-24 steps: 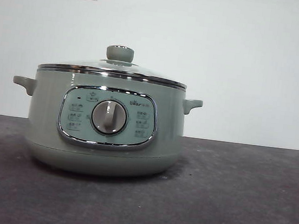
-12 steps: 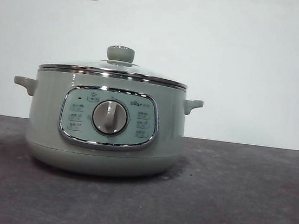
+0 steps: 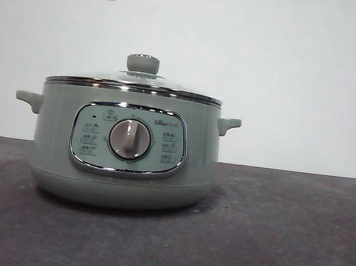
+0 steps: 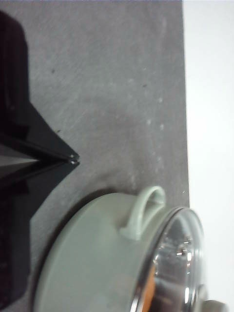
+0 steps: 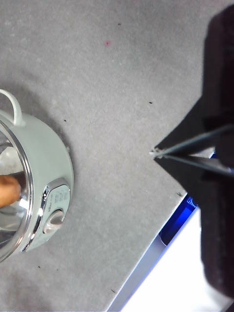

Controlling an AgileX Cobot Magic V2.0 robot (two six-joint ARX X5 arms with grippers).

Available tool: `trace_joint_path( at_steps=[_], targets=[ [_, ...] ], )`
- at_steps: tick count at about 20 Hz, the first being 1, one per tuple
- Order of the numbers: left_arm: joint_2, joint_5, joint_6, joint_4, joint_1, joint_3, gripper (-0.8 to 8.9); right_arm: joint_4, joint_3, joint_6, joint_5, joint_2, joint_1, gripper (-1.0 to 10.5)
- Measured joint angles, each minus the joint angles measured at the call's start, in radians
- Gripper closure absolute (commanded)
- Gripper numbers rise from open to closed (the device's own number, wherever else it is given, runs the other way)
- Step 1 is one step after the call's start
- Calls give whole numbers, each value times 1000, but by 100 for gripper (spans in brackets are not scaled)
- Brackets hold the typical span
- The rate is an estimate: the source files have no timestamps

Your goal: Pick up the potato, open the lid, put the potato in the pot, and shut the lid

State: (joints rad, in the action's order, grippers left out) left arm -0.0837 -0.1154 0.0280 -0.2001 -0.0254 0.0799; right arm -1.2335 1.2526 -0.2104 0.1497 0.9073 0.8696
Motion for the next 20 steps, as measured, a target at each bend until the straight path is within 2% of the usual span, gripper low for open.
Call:
trace_joint_path(
  at_steps=[4,10,20],
  targets=[
    [76,16,18,40,-15,-61,816,0,0,0,0,0,0,945],
    [78,159,26,29,-16,-61,816,0,0,0,0,0,0,946],
    [44,159,26,29,-16,-61,816,0,0,0,0,0,0,945]
  ],
)
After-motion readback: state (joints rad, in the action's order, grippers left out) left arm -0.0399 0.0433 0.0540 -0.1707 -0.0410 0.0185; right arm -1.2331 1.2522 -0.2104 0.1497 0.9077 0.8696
